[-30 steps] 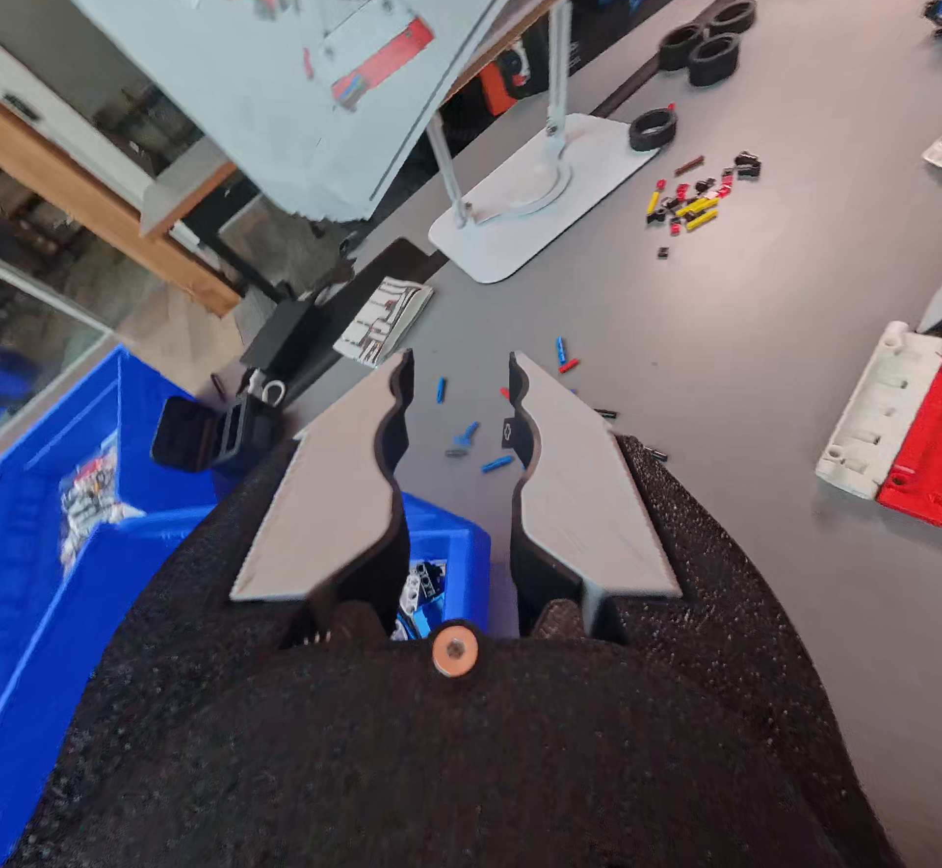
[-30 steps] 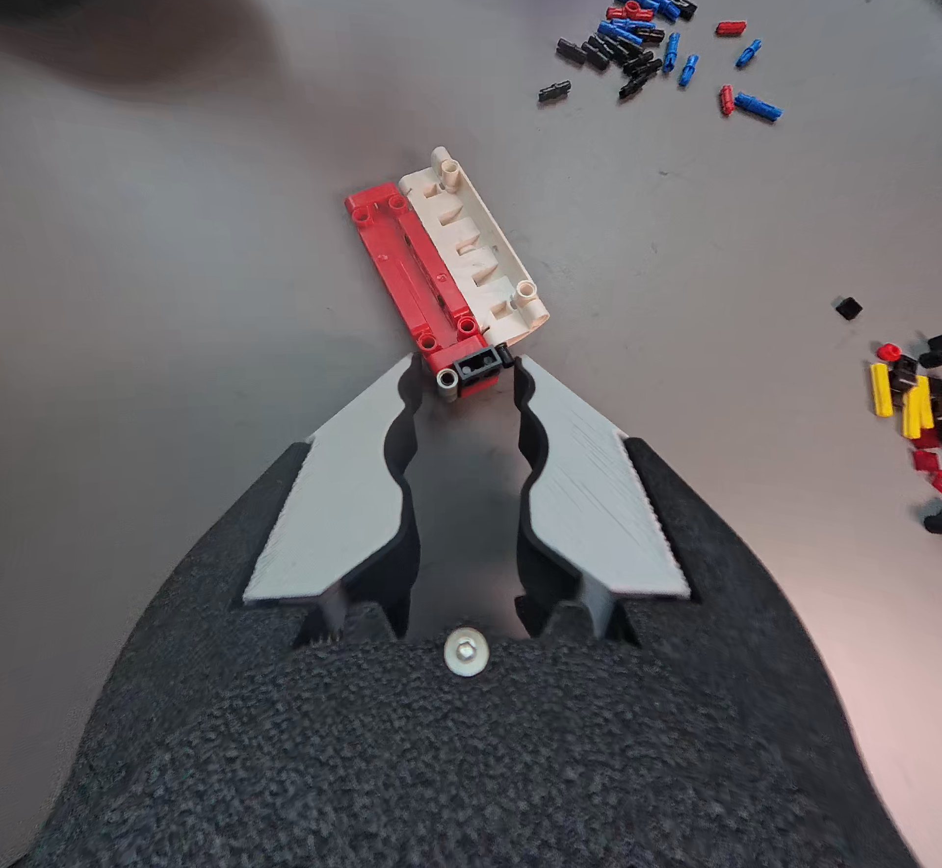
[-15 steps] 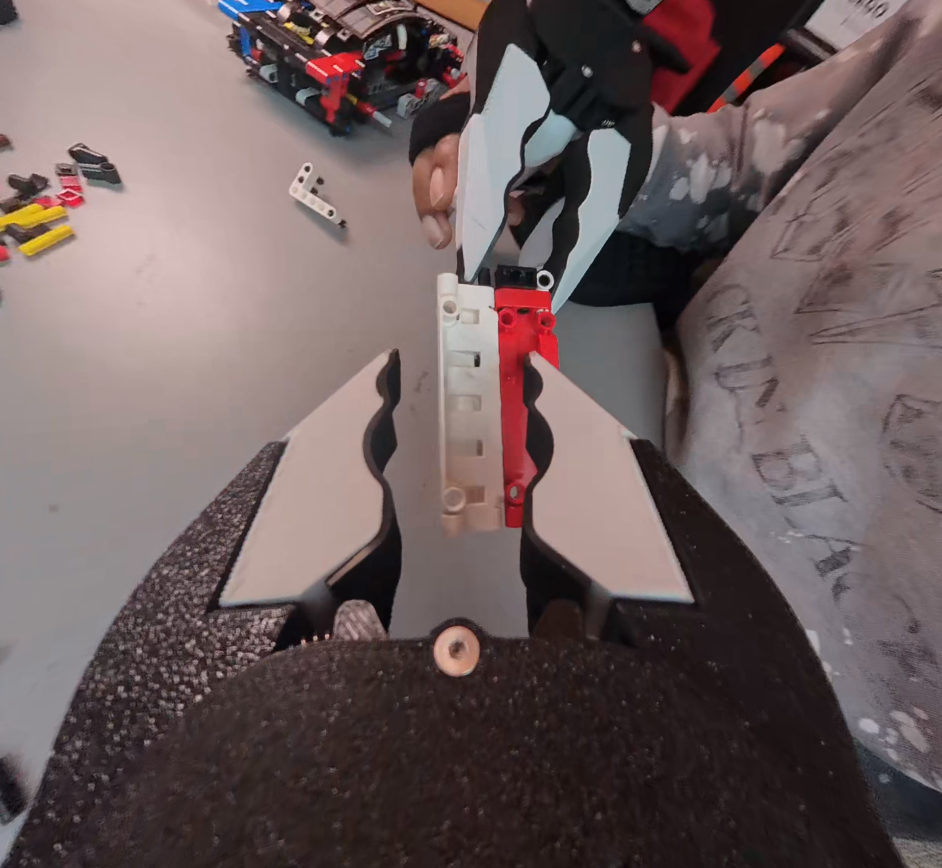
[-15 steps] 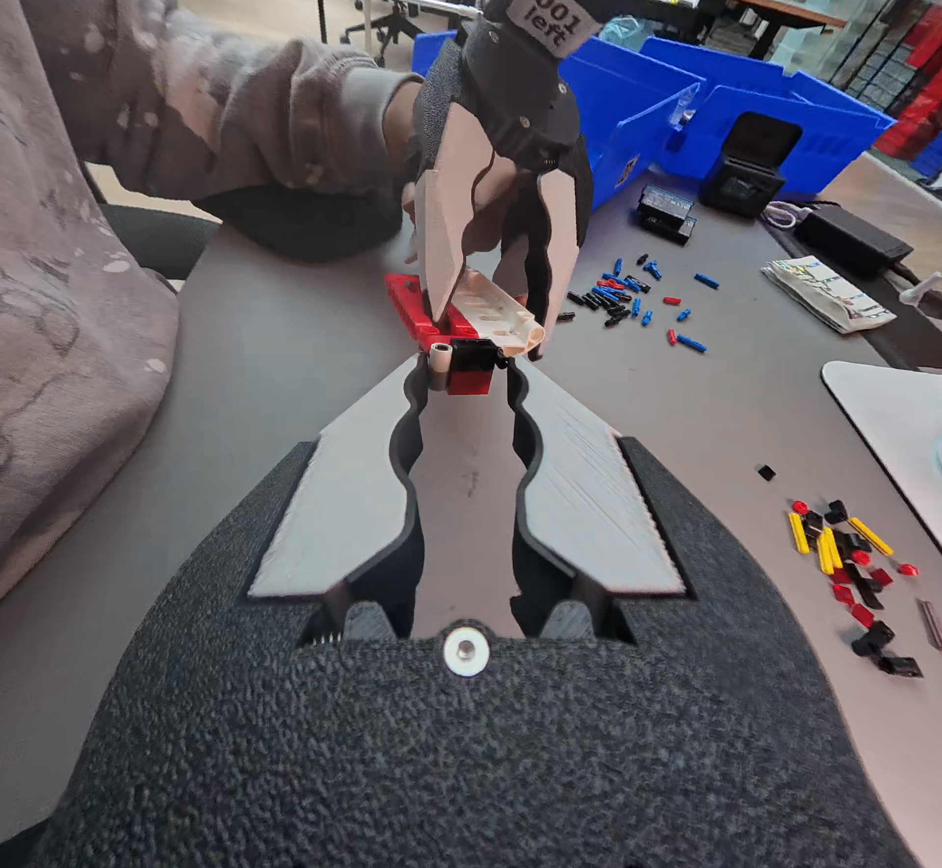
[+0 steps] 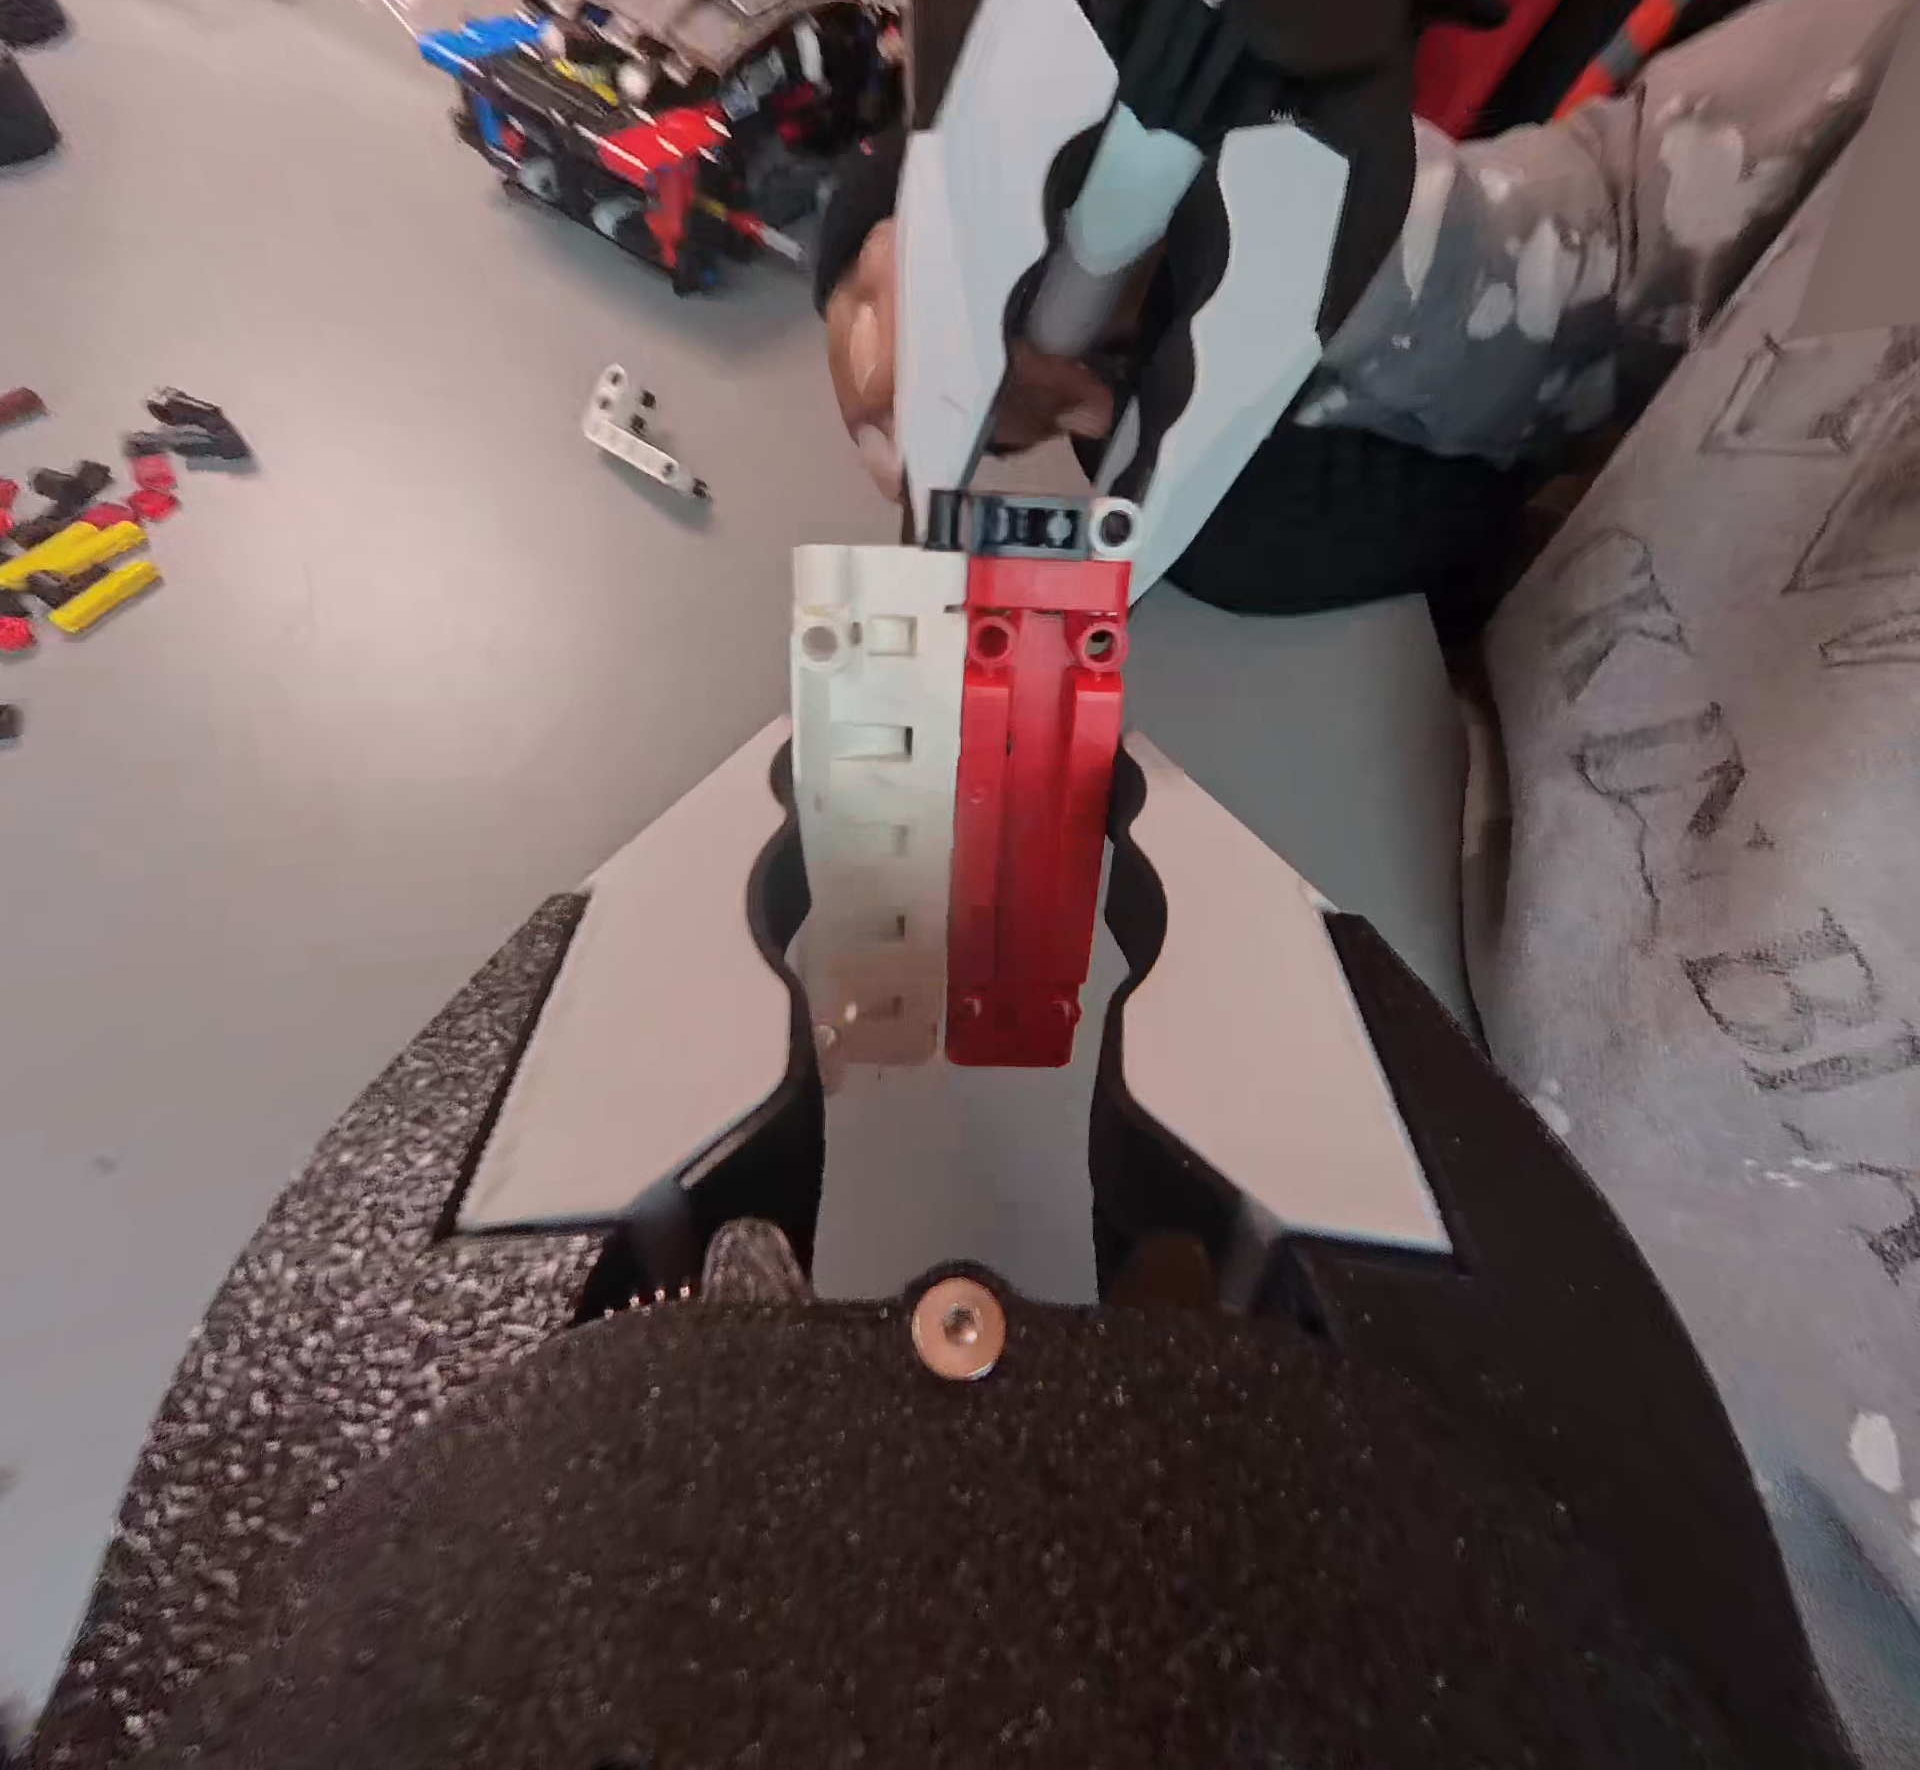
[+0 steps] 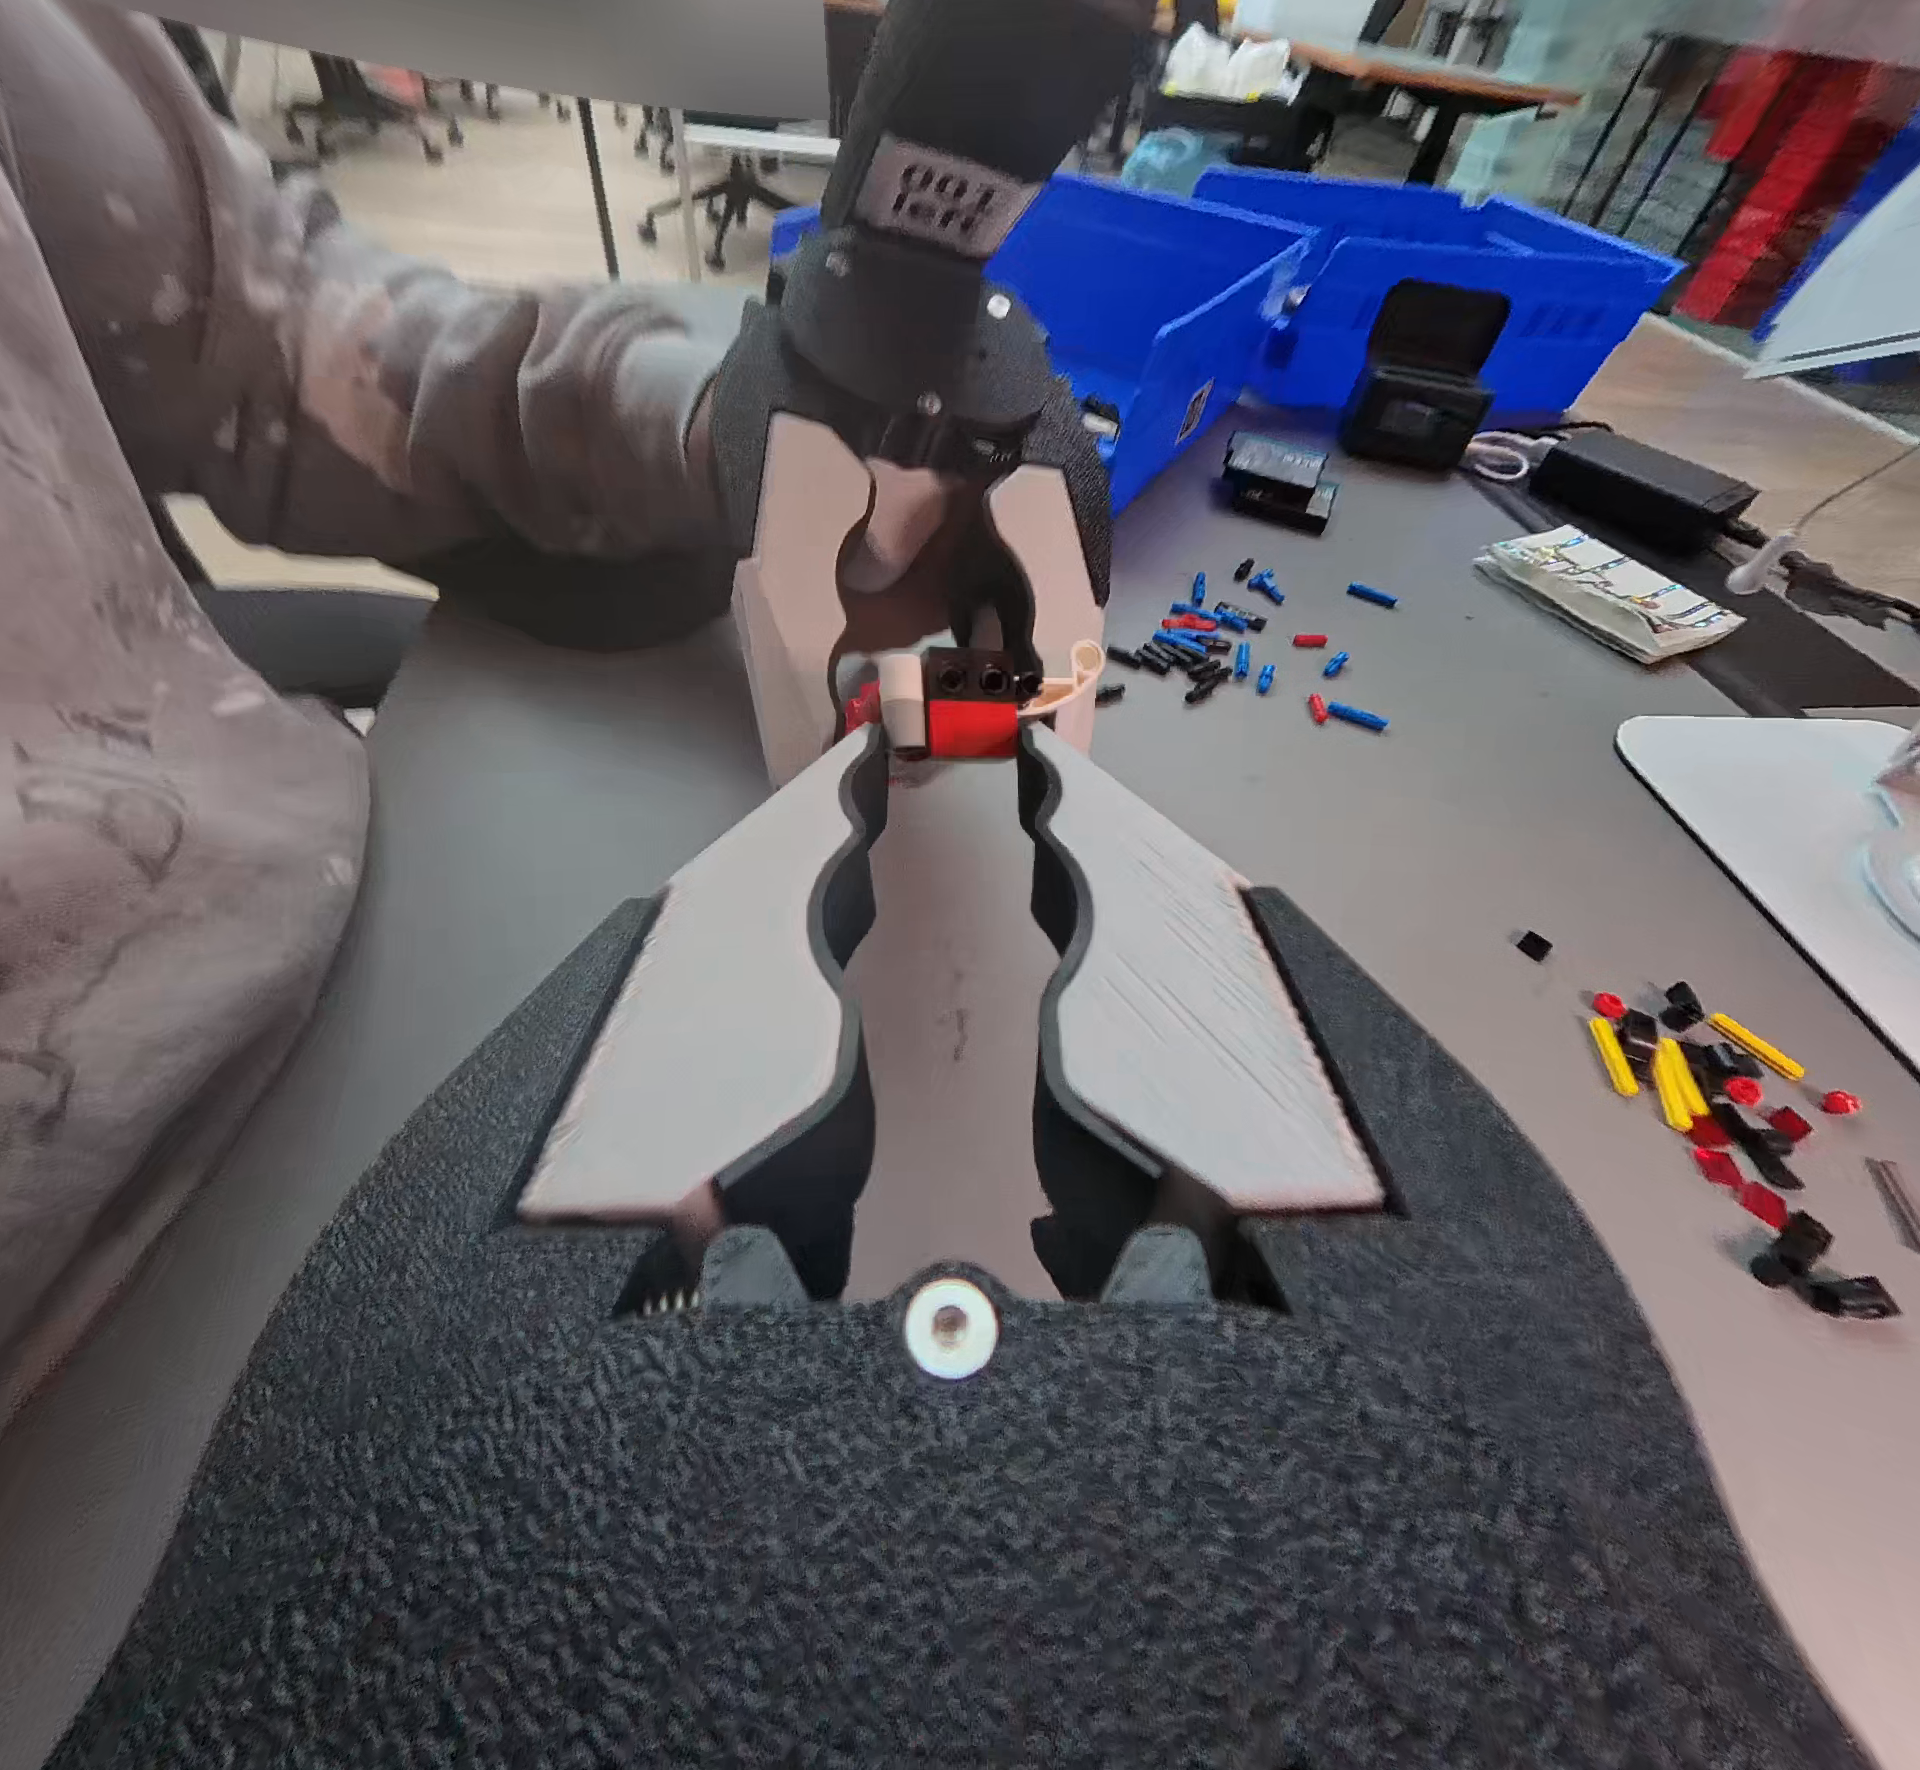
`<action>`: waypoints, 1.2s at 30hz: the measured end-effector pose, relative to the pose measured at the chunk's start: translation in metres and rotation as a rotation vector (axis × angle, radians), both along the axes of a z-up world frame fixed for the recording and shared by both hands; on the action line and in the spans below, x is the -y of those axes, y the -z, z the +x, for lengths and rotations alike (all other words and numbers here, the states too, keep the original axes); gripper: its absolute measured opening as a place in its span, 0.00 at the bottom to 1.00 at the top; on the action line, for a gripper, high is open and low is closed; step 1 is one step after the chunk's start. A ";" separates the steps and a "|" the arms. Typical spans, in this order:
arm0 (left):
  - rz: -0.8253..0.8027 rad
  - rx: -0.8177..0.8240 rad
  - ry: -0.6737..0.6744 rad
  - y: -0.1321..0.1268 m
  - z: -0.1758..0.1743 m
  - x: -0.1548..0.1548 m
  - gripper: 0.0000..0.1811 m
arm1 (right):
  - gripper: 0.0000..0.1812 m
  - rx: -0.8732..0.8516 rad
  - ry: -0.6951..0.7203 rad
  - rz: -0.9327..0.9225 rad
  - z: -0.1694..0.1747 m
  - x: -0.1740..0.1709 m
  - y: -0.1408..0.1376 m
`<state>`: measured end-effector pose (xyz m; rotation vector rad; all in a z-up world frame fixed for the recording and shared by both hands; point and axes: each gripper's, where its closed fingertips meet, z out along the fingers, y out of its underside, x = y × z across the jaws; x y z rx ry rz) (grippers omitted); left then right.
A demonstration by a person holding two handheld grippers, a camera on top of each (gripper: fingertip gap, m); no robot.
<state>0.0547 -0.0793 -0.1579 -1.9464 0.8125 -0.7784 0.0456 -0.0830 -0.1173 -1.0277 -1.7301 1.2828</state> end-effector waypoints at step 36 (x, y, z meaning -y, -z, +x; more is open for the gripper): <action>0.144 -0.168 0.045 0.008 0.003 0.008 0.07 | 0.11 0.014 -0.076 0.081 0.001 0.016 0.013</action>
